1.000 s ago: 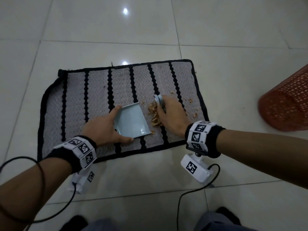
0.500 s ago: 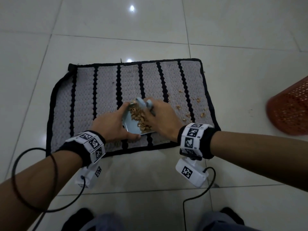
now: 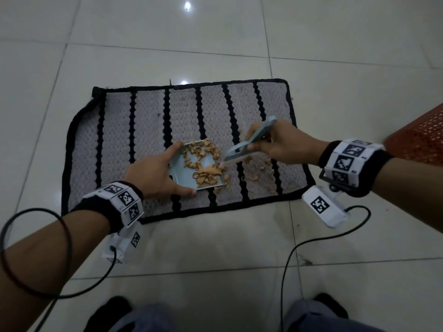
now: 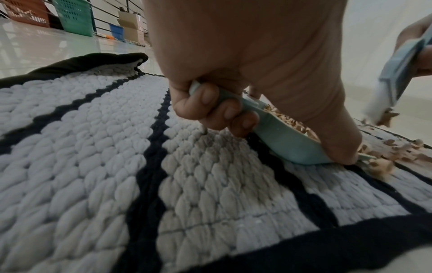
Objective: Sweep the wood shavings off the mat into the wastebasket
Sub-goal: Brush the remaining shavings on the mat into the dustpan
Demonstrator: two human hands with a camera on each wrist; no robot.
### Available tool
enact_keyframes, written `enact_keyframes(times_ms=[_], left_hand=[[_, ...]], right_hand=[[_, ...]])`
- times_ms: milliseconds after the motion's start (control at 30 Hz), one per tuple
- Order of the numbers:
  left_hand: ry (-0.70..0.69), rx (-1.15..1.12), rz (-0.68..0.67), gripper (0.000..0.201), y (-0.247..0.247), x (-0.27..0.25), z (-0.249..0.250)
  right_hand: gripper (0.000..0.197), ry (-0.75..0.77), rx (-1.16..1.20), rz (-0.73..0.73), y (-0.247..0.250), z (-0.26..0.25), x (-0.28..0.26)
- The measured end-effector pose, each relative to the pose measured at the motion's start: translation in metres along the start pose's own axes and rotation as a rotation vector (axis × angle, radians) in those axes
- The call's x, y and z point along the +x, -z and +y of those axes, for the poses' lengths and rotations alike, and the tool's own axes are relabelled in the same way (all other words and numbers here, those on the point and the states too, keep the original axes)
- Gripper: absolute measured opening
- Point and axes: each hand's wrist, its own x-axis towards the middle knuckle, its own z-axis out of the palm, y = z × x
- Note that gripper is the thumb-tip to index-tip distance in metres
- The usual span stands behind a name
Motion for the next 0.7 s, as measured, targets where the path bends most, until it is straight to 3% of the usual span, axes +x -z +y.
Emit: enact_keyframes(times_ms=[200,433,567,700], left_hand=[[0.000,-0.004,-0.009,0.130,0.000,0.000,0.000],[-0.021,-0.008,-0.023,0.129,0.003,-0.003,0.000],[-0.043,-0.015,-0.044,0.130,0.010,-0.004,-0.003],[-0.047,0.010,-0.052,0.127,0.011,-0.003,-0.005]], right_hand=[[0.013,0.020,-0.157,-0.269,-0.019,0.006,0.013],[0.014,-0.004,-0.144,-0.085,-0.010,-0.002,0.037],[0.015,0.038,-0.148,-0.088,0.000,-0.002,0.026],[0.015,-0.036,-0.215,-0.233,0.000,0.018,0.010]])
